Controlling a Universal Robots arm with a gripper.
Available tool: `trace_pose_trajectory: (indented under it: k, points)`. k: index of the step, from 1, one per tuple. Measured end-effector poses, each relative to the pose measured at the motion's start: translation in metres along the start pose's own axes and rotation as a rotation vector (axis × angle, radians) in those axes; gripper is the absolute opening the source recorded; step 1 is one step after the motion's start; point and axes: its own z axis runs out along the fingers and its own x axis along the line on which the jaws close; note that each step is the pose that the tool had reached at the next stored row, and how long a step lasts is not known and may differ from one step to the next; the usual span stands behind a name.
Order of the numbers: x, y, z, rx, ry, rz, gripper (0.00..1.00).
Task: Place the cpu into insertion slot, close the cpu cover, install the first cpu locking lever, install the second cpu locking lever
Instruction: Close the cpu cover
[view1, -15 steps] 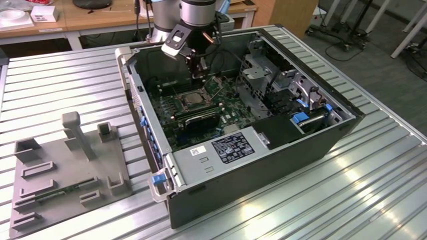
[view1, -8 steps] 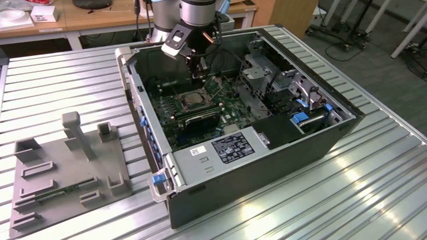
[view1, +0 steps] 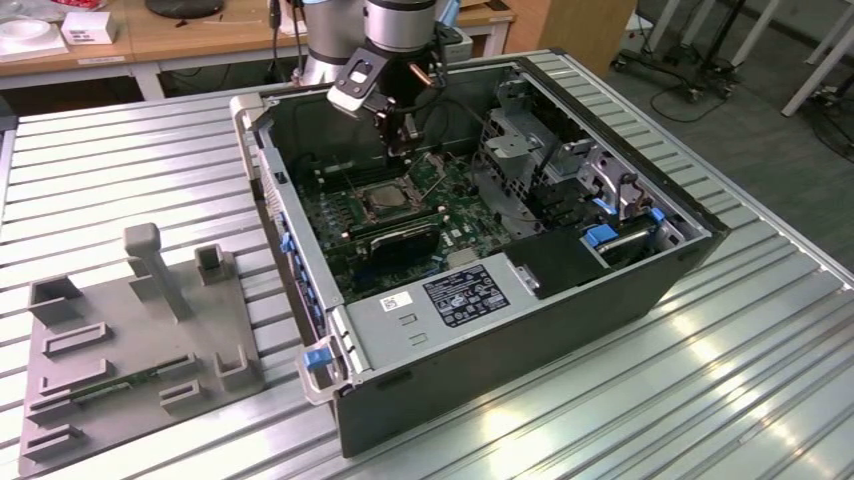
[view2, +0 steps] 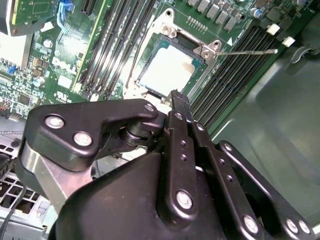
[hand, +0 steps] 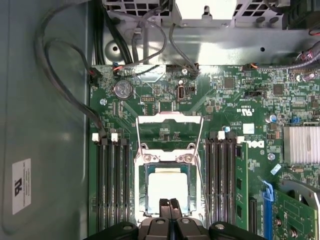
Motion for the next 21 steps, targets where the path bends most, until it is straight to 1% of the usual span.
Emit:
trace_pose_trajectory:
  k: [8,21]
  points:
    - [0.0001,0.0110,0.0003,-0.0001,0.0000,0.000,0.11]
    - [0.0004,0.0354,0.0009,-0.0001,0.0001,0.000,0.11]
